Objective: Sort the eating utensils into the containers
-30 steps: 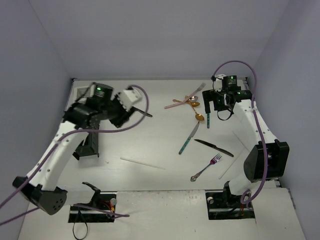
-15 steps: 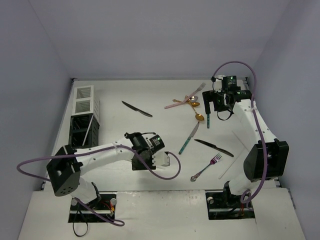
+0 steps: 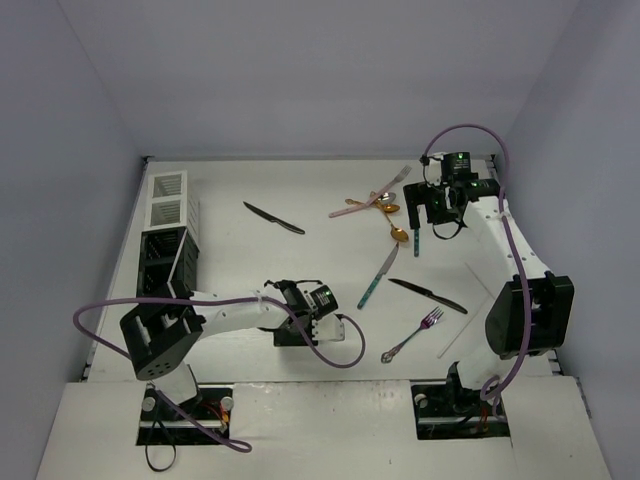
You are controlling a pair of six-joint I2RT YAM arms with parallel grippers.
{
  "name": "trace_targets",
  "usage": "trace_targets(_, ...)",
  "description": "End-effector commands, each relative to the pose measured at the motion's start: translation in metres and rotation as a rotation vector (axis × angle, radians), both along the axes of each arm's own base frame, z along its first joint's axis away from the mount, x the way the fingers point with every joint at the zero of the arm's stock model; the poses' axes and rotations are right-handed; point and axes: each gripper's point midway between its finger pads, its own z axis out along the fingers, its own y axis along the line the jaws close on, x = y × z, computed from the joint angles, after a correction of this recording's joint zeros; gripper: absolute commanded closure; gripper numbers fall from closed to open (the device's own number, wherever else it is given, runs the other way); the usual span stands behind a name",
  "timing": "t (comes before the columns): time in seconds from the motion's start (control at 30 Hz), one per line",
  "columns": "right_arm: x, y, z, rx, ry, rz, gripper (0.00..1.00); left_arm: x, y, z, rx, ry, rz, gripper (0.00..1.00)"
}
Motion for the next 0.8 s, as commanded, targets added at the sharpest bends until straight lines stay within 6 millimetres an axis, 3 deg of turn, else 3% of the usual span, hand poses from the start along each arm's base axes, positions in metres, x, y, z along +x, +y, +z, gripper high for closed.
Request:
trace_targets(0.0, 0.008, -0.002, 0.017, -0.007, -0.043, 0.002, 0.00, 0.009, -0.016, -0.007, -0.050, -0.034, -0.042, 0.68)
trace_targets(0.3, 0.010, -0.002, 0.017, -0.009, -0.039, 0.005, 0.00, 0.005, -0.027, -0.020, -0.061, 0.019, -0.071, 0.93)
trace_targets(0.47, 0.010, -0.002, 0.016, -0.011, -0.036, 0.006, 0.00, 0.001, -0.032, -0.019, -0.082, 0.049, -0.077, 1.00)
trace_targets(0.77, 0.011, 0.001, 0.016, -0.007, -0.034, 0.011, 0.00, 0.004, -0.038, 0.030, -0.183, -0.004, -0.037, 1.00)
